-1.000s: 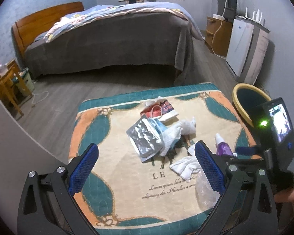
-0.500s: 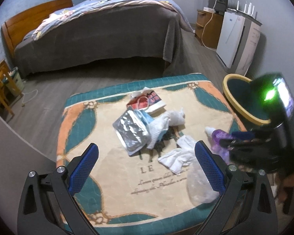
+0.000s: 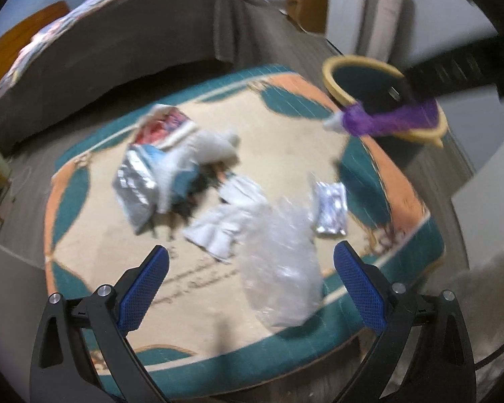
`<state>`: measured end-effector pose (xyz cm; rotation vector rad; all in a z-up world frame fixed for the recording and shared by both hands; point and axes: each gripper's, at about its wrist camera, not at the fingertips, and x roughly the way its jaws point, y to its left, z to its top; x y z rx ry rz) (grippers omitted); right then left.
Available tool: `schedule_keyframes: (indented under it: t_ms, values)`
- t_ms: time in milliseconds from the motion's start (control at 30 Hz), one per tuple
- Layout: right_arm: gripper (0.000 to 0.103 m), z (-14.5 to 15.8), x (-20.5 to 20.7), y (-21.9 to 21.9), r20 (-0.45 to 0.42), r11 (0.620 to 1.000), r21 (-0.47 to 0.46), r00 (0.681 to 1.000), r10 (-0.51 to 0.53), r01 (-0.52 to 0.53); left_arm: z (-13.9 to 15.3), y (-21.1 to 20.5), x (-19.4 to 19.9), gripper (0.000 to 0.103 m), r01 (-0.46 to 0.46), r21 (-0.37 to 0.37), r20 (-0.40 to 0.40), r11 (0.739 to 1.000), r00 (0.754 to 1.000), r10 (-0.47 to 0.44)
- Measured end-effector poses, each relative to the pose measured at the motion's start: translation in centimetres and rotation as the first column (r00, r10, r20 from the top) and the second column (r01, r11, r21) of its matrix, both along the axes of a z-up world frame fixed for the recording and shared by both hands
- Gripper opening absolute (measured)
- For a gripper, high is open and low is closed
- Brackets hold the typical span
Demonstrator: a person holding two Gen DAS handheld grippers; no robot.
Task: Collect trash
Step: 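Grasp the purple spray bottle with the right tool while the left tool grasps the plastic bag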
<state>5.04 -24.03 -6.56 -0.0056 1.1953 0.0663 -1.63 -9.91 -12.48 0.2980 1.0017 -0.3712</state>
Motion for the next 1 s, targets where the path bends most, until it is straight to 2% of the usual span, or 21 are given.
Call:
schedule_keyframes:
  t_ms: [100,233,300,400,500,733,767,833,1000]
  values:
    - [0.031,-0.6,0.1,0.0,-0.012,0.999,-0.029,1.0,0.013,-0.013,-1.2,-1.0,-0.1,0.096,0.035,0.039,-0.021,0.999,0.999,-0.035]
    - [0.031,-2.6,0.4,0.1,-0.072,0.998,-0.058,0.997,0.021,-0.025,-2.5,-1.4,0.3,0.092,0.042,0.068,-0.051,0.997,0.998,-0.039]
    - [0.031,-3.9,0.5,0.2,-0.112,0.996,-0.077,0.993,0.024,-0.033,-3.2,-1.5,0.7,0.069,0.048,0.073,-0.087,0.996,0.995,-0.042]
    - [0.031,-5.6,0.6,0.2,-0.165,0.996,-0.08,0.986,0.024,-0.037,-4.1,-1.3,1.2,0.052,0.059,0.066,-0.134,0.996,0.99,-0.05]
    - [0.031,-7.3,0.9,0.3,-0.215,0.996,-0.082,0.976,0.023,-0.042,-4.2,-1.0,1.7,0.046,0.05,0.065,-0.133,0.997,0.99,-0.041]
    - [0.033,-9.3,1.2,0.4,-0.254,0.999,-0.05,0.967,0.004,-0.017,-4.2,0.3,2.9,0.045,-0.001,0.056,-0.135,0.998,0.991,0.008]
    - [0.033,-9.5,1.3,0.5,-0.252,0.998,-0.052,0.968,0.006,-0.02,-4.1,0.4,3.0,0.044,0.001,0.051,-0.136,0.999,0.991,0.006]
    - [0.032,-9.2,1.4,0.7,-0.229,0.998,-0.062,0.973,0.009,-0.023,-3.6,0.3,3.0,0.036,0.013,0.026,-0.129,1.0,0.992,-0.009]
    - [0.032,-7.2,1.5,0.5,-0.162,0.998,-0.063,0.987,0.001,-0.011,-1.1,0.3,3.2,0.031,0.018,-0.059,-0.075,0.998,0.997,-0.022]
